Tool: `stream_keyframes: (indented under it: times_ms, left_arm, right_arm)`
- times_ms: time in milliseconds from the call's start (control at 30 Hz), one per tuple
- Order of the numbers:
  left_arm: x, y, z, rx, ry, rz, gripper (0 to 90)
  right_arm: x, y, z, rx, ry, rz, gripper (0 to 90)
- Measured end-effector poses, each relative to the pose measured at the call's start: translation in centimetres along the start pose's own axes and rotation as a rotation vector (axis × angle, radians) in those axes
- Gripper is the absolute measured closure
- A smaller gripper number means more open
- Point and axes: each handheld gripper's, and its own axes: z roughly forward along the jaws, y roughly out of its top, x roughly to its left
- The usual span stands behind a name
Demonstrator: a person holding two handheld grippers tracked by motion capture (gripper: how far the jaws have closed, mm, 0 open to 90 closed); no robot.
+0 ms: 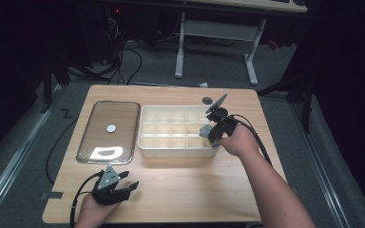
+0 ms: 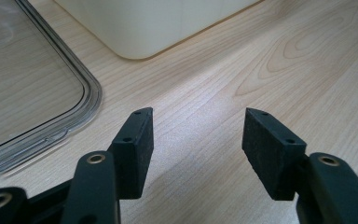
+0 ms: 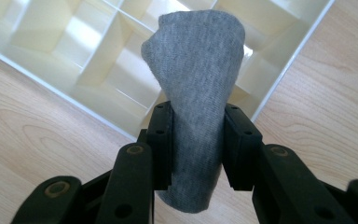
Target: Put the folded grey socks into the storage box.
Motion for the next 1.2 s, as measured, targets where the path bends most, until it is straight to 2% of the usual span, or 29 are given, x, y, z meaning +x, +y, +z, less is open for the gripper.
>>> stream_keyframes:
  times_ms: [67,100,167,267,300,533,600,667,700,733,1200]
  left_arm:
    - [0.0,0.0,0.0,0.000,-0.003,0.000,43.8]
    - [0.0,0.0,0.0,0.001,-0.004,0.001,43.9]
    - [0.0,0.0,0.0,0.000,-0.005,0.001,43.9]
    - [-0.1,0.0,0.0,-0.001,-0.006,0.002,43.9]
    - [-0.1,0.0,0.0,-0.001,-0.006,0.002,43.9]
    - [-0.2,-0.1,0.1,0.001,-0.008,0.008,43.9]
    - [-0.2,-0.1,0.1,0.000,-0.009,0.008,43.9]
    - [-0.2,-0.1,0.2,0.000,-0.010,0.009,43.9]
    - [-0.2,-0.1,0.2,-0.001,-0.010,0.009,43.9]
    - [-0.2,-0.1,0.2,-0.003,-0.010,0.009,43.9]
    - [-0.2,-0.1,0.0,-0.012,-0.012,0.012,44.0]
  right_arm:
    - [0.0,0.1,0.4,0.015,0.001,-0.006,68.2]
    - [0.1,0.2,0.5,0.030,-0.001,0.007,68.3]
    - [0.1,0.3,0.9,0.040,-0.002,-0.014,68.3]
    - [0.2,0.4,1.1,0.056,0.003,0.006,68.4]
    - [0.0,0.5,1.2,0.056,0.004,-0.007,68.5]
    - [-0.1,0.7,1.5,0.089,0.009,0.023,68.7]
    - [-0.2,0.8,1.6,0.095,0.007,0.008,68.8]
    - [-0.1,1.0,1.8,0.115,0.005,0.027,69.0]
    - [-0.3,1.1,1.8,0.118,0.006,0.009,69.1]
    - [-0.2,1.2,1.9,0.128,0.006,0.021,69.2]
    - [0.4,1.8,3.4,0.196,-0.034,-0.013,71.1]
